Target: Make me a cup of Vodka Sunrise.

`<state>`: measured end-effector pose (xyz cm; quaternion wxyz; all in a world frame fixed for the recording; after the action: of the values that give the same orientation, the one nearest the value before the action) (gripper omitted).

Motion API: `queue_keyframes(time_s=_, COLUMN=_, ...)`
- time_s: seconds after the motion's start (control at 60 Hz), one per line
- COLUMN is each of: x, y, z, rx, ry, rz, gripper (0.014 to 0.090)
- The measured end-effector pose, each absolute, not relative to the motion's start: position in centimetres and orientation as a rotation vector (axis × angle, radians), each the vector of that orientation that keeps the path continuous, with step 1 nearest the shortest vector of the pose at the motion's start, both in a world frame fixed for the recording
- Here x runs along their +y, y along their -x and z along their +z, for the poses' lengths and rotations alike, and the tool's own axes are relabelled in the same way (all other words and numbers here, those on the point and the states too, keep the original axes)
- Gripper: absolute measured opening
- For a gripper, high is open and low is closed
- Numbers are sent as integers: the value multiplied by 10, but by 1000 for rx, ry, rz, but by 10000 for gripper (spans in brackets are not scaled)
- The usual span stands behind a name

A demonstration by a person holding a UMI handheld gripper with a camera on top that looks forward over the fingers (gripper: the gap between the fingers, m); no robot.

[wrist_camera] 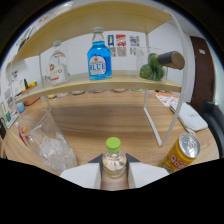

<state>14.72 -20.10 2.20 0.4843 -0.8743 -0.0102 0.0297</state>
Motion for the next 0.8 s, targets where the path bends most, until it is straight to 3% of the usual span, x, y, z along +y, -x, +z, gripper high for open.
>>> queue_keyframes(time_s=0.1, x=-207, y=-152, z=20, rx=-11, ry=2151, rz=42, gripper=469)
queue_keyframes(time_s=0.183, x=-213, y=-155, z=30, rx=0, ry=2146, rz=30, gripper=660)
queue_keyframes(time_s=0.317, x=-226, y=-156, z=68, rx=-3, ry=2110, rz=-18, gripper=818)
queue_keyframes(time_s=0.433, x=-245, y=-151, z=107, rx=-7, ry=2096, rz=-63, gripper=861)
queue_keyframes(time_s=0.583, x=-275, y=-131, z=144, rx=-5, ry=2098, rz=-86, gripper=864)
queue_keyframes(time_s=0.8, x=-310, y=-87, z=159, rx=26, ry=2133, rz=-65, gripper=860)
